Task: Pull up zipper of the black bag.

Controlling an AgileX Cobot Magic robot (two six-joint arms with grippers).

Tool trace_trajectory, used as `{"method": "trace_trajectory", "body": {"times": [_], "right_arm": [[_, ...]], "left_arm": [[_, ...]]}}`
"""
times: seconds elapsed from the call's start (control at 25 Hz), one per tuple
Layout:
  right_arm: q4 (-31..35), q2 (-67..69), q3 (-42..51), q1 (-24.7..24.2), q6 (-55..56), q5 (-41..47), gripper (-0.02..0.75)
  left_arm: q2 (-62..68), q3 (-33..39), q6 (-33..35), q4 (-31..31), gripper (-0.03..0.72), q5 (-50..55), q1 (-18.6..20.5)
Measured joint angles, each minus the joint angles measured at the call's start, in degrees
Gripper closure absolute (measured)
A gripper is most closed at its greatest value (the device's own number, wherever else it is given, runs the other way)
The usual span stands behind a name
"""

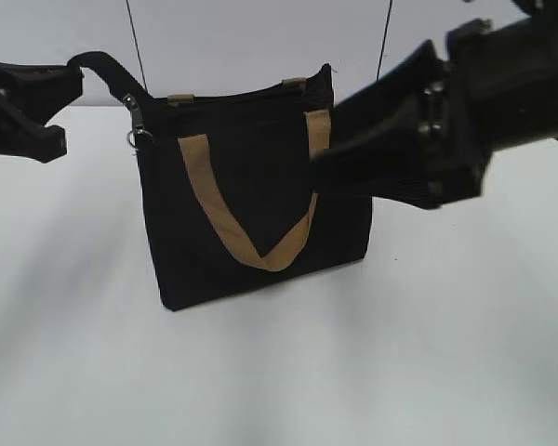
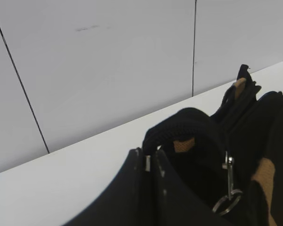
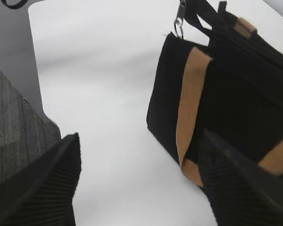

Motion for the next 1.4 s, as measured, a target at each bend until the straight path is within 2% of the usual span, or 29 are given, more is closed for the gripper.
{"method": "trace_trajectory", "body": {"times": [0.24, 0.52, 0.72, 1.08, 1.4], "right_arm": [[0.8, 12.9, -10.8, 6.0, -1.9, -1.7, 0.149], [3.6, 23.8, -20.2, 9.2, -2.0, -2.7, 0.149], [5.6, 29.8, -24.0, 10.8, -2.1, -5.6, 0.154], [10.0, 36.5, -28.8, 11.0, -2.9, -6.5, 0.321], [12.3, 38.5, -29.7, 13.0, -4.5, -6.7, 0.411]], "left_arm": [[0.0, -2.8, -2.3, -0.1, 0.686, 1.5, 0.0], [0.0, -5.1, -6.5, 0.0, 0.687, 4.7, 0.0], [0.0, -5.2, -7.2, 0.0, 0.687, 4.8, 0.0], [0.0, -5.2, -7.3, 0.0, 0.687, 4.8, 0.0], [0.0, -5.2, -7.4, 0.0, 0.687, 4.8, 0.0]]}}
